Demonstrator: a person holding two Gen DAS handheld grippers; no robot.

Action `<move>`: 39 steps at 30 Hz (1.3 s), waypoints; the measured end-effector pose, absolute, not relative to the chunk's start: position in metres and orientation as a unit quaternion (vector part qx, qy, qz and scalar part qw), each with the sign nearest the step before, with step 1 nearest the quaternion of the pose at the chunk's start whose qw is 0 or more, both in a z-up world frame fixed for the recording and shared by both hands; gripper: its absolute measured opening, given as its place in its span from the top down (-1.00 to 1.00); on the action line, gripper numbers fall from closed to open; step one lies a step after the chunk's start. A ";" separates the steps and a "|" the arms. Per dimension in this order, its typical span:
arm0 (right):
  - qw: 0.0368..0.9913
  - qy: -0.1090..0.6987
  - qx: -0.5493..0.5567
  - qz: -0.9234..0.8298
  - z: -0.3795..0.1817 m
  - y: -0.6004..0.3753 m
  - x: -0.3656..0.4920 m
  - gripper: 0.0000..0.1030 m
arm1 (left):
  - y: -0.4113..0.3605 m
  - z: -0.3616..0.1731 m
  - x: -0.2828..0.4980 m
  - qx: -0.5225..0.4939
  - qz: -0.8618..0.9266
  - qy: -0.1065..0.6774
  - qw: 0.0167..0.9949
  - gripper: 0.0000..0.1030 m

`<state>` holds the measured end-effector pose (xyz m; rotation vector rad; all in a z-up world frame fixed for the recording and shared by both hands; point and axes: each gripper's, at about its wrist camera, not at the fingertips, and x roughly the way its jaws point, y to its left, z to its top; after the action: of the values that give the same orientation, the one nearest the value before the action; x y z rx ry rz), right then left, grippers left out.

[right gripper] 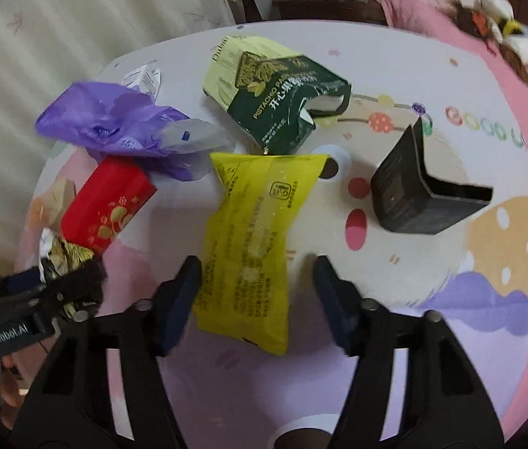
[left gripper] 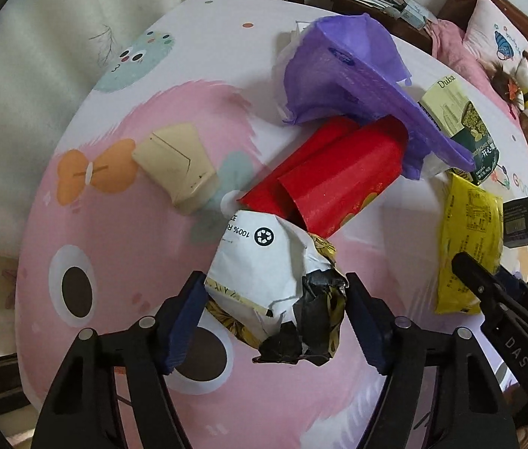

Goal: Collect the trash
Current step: 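Grasp the white-and-black wrapper with left tool while right tool grasps the yellow snack bag, then lower both tools over the bin and open them to drop the items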

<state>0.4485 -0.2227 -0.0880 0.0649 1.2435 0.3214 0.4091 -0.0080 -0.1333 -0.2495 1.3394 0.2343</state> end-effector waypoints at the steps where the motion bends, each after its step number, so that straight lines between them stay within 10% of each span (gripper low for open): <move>1: 0.800 0.580 0.033 0.152 -0.089 -0.224 0.448 0.34 | -0.009 -0.134 0.408 -0.114 0.108 0.617 0.771 -0.36; 6: 0.794 0.584 0.061 0.158 -0.090 -0.237 0.446 0.59 | -0.015 -0.132 0.401 -0.116 0.097 0.614 0.774 -0.29; 39: 0.857 0.496 0.079 0.113 0.049 -0.188 0.158 0.63 | 0.039 0.036 0.119 -0.018 -0.123 0.515 0.848 -0.28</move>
<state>0.1578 -0.1884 0.0494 0.1666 1.0431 0.2373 0.1191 0.0389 0.0362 -0.0389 1.0853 -0.2585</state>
